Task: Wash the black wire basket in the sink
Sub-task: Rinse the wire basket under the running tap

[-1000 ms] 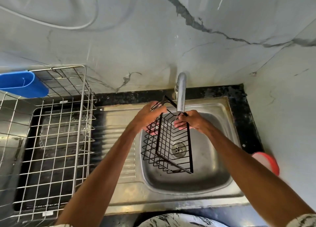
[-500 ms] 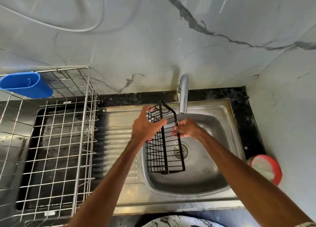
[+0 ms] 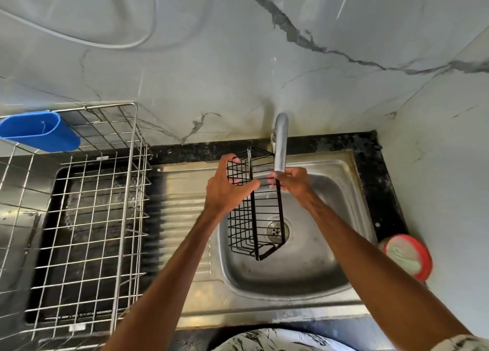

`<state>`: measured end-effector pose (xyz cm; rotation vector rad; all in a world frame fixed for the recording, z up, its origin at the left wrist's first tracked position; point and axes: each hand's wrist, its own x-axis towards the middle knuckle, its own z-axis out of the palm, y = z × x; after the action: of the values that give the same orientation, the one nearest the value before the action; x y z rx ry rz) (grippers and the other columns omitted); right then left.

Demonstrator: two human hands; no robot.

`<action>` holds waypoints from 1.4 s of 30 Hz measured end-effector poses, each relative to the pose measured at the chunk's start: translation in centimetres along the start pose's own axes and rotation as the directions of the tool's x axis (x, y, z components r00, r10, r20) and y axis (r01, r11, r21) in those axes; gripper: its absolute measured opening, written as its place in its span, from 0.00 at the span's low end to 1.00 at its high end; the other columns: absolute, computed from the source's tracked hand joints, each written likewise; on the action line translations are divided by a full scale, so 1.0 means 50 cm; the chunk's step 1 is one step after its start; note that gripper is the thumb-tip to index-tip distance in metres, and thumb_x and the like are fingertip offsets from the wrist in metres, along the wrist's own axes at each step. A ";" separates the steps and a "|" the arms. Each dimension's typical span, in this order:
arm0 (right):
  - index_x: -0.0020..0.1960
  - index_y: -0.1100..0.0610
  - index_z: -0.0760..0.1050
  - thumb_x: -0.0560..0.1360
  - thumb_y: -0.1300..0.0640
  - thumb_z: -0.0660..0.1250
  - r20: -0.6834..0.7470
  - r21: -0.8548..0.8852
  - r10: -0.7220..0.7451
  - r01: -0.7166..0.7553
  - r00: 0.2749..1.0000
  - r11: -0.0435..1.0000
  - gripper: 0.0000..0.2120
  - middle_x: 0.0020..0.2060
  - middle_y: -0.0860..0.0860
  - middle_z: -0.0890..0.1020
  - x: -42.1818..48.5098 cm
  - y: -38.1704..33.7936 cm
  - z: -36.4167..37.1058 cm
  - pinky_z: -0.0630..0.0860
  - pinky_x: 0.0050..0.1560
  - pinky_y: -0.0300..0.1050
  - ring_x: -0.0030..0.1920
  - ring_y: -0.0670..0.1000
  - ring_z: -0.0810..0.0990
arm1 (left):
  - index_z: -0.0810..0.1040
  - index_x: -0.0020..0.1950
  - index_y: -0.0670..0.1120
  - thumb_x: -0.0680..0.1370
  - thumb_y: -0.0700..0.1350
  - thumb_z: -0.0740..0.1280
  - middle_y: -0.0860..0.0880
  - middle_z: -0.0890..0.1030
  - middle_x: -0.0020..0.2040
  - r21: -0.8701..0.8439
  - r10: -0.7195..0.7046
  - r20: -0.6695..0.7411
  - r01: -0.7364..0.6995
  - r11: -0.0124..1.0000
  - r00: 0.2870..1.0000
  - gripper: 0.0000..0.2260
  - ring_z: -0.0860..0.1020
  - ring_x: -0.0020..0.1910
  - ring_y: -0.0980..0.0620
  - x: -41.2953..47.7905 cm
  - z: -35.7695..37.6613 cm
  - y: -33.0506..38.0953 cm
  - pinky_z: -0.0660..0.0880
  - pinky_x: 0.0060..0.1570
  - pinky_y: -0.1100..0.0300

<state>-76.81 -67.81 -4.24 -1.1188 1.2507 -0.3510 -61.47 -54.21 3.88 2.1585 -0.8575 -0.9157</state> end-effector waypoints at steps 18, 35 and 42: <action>0.53 0.63 0.81 0.78 0.61 0.71 0.137 -0.100 -0.108 0.122 0.985 0.987 0.07 0.46 0.56 0.87 -0.006 0.002 0.011 0.84 0.42 0.40 0.44 0.51 0.88 | 0.66 0.73 0.53 0.71 0.55 0.78 0.63 0.76 0.58 -0.036 0.067 -0.234 -0.077 0.996 0.970 0.35 0.82 0.41 0.55 -0.015 -0.017 0.013 0.66 0.60 0.56; 0.54 0.65 0.84 0.72 0.68 0.76 0.103 -0.311 0.036 -0.002 0.994 0.950 0.11 0.45 0.57 0.87 -0.037 0.121 -0.047 0.83 0.54 0.54 0.46 0.55 0.87 | 0.66 0.72 0.55 0.70 0.52 0.79 0.61 0.77 0.57 -0.120 0.078 -0.283 -0.116 0.986 0.956 0.35 0.77 0.34 0.62 -0.023 0.006 0.008 0.75 0.59 0.52; 0.52 0.58 0.82 0.76 0.60 0.74 0.108 -0.430 -0.195 0.222 0.975 0.875 0.06 0.41 0.48 0.84 -0.018 -0.017 -0.026 0.76 0.37 0.29 0.39 0.41 0.84 | 0.68 0.69 0.62 0.72 0.54 0.76 0.47 0.85 0.51 -0.207 -0.068 -0.107 0.044 0.977 0.992 0.29 0.83 0.34 0.52 0.004 -0.022 0.006 0.85 0.38 0.48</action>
<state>-77.99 -68.15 -2.92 -1.6512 1.1867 -0.1935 -60.61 -54.20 4.64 2.0430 -0.6213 -0.8601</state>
